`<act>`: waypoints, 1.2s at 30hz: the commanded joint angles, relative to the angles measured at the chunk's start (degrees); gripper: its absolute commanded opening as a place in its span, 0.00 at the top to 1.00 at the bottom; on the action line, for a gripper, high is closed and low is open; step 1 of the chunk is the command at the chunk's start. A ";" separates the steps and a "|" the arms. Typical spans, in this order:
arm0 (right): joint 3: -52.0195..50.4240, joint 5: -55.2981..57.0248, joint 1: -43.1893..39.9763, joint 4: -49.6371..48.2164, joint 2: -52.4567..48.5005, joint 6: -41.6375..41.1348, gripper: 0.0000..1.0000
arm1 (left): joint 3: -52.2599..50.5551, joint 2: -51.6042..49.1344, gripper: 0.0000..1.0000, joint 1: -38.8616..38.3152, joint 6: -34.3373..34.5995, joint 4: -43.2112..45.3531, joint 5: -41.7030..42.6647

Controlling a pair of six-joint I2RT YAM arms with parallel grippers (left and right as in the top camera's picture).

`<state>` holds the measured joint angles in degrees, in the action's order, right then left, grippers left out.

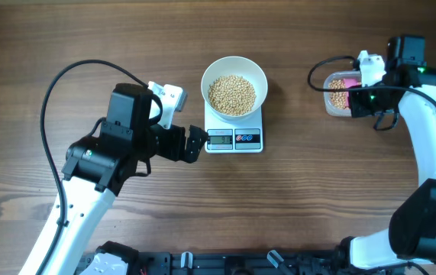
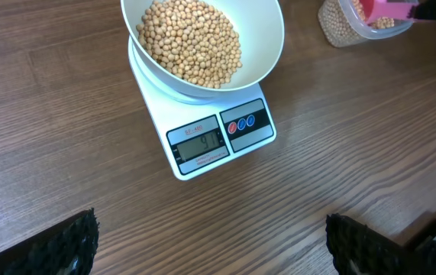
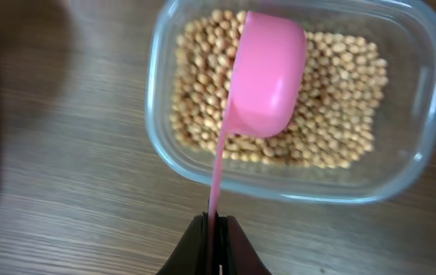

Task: Scoop item into bowl and weigh 150g on scale
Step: 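Dip and drag the pink scoop through the soybeans in the tub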

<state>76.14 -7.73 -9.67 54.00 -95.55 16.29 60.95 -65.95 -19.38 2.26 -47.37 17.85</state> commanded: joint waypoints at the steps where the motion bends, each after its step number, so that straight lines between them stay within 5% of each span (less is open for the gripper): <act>1: -0.83 -13.42 -2.51 -0.83 -0.68 -3.06 0.96 | 0.02 0.35 0.00 0.37 0.31 0.00 0.52; 21: -0.85 -28.26 -12.24 1.20 -0.68 -9.01 0.96 | 0.02 0.35 0.00 0.37 0.31 0.00 0.52; 36: -0.85 -28.37 -18.21 3.06 -0.68 -10.47 0.96 | 0.02 0.35 0.00 0.37 0.31 0.00 0.50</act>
<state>76.12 -33.67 -26.74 56.84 -95.59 6.15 60.95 -65.95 -19.38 2.26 -47.37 17.87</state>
